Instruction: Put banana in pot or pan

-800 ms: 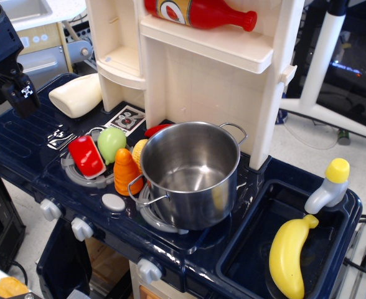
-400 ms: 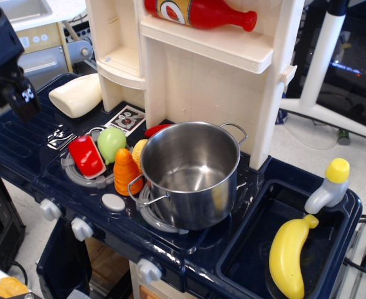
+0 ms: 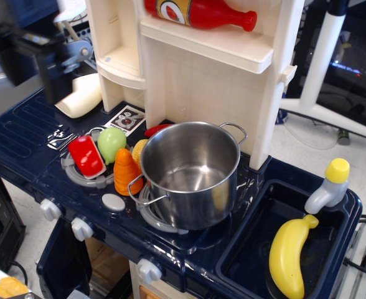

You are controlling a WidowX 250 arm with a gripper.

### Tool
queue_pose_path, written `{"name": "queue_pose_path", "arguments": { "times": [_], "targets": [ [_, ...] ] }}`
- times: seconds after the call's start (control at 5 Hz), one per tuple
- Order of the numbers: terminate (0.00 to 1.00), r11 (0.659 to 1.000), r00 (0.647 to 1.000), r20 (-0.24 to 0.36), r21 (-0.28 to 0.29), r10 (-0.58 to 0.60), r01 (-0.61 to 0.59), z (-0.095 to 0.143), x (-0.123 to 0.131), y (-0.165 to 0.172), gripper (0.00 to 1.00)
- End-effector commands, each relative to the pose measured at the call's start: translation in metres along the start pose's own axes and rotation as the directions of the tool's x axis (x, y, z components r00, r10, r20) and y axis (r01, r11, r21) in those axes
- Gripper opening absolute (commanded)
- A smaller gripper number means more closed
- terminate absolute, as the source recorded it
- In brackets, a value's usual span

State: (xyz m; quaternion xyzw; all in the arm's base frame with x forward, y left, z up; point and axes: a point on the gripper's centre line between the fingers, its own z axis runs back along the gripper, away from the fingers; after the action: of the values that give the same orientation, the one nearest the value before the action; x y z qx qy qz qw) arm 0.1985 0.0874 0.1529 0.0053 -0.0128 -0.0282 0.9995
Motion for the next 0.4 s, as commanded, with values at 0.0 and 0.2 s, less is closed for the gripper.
{"name": "queue_pose_path", "arguments": {
  "times": [0.0,0.2],
  "targets": [
    [0.00,1.000,1.000,0.029,0.017,0.007,-0.008,0.031,0.016,-0.080,1.00],
    [0.00,0.989,0.989,0.064,0.050,0.133,-0.136,0.023,0.028,-0.128,1.00]
  ]
}}
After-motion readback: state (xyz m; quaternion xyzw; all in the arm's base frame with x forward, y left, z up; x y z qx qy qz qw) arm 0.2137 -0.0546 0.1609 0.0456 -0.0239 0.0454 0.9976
